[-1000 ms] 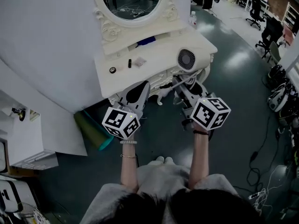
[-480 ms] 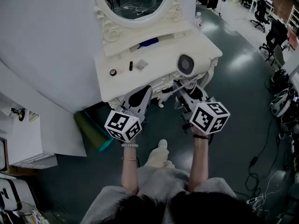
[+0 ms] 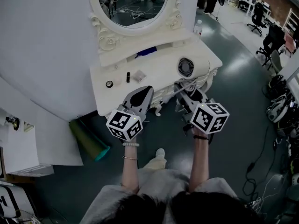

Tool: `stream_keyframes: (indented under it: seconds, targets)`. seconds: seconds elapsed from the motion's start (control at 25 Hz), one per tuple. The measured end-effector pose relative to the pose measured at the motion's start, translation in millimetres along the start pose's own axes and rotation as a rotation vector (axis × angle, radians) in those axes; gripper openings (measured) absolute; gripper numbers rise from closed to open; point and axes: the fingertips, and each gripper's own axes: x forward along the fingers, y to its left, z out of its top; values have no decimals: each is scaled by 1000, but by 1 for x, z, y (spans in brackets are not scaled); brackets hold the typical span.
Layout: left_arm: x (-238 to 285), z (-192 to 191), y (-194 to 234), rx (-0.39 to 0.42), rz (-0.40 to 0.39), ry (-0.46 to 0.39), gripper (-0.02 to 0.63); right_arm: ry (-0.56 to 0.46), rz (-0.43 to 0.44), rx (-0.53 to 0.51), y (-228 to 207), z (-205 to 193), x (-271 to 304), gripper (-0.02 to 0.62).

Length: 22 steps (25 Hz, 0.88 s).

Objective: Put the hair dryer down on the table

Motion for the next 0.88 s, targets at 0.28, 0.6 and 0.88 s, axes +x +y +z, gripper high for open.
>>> stream_keyframes:
  seconds: [0.28,0.6,0.88]
  targets:
    - [26,0,23,-18,-27,-18,5,21,-32,-12,-19,6,27,187]
    - [49,6,41,-8,-64,-27,5,1,-56,-1,-37,18,48,187]
    - [72,4,58,0,-78,-31,5,-4,-85,-1,-56,20,62,187]
